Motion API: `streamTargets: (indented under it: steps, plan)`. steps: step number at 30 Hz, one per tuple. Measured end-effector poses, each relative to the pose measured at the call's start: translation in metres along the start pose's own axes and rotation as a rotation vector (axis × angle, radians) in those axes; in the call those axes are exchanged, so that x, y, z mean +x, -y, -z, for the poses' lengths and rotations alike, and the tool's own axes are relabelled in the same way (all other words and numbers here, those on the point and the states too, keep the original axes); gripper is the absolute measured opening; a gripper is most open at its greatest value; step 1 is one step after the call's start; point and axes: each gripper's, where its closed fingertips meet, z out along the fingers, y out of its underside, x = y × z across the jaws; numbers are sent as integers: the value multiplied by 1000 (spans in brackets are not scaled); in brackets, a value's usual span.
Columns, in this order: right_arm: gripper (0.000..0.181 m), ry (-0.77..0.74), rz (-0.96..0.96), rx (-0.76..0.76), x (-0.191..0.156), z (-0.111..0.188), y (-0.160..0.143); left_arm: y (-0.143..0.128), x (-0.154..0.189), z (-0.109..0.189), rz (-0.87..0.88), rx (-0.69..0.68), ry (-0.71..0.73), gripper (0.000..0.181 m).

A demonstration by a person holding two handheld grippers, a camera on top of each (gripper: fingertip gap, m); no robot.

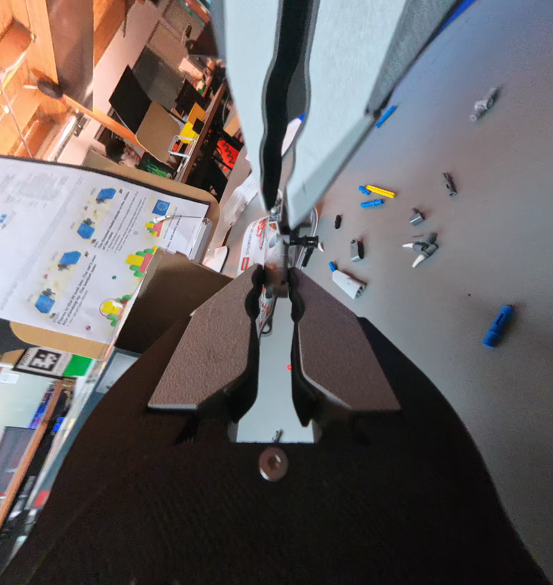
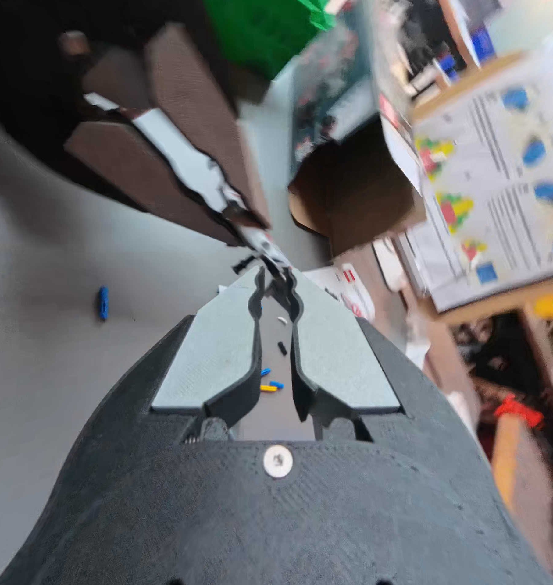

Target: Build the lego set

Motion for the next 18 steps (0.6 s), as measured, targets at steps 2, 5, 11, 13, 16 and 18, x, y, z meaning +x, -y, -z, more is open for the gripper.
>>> streamTargets:
  steps: [2, 5, 11, 13, 16, 18]
  plan:
    - [15, 50, -254, 57, -1, 7, -2, -2, -2, 1, 56, 16, -16, 13]
    - [12, 186, -565, 180, -15, 8, 3, 4, -7, 4, 87, 52, -2, 13]
    - [6, 318, -832, 330, -17, -4, 14, 10, -2, 5, 61, 75, 11, 13]
    - [3, 342, -862, 338, -18, -8, 12, 8, -4, 4, 66, 68, 8, 14]
    - [2, 386, -792, 275, -25, -13, 6, 3, -2, 4, -13, 23, 21, 13]
    - [1, 423, -719, 158, -29, -14, -2, 1, 3, 1, -74, -3, 31, 14]
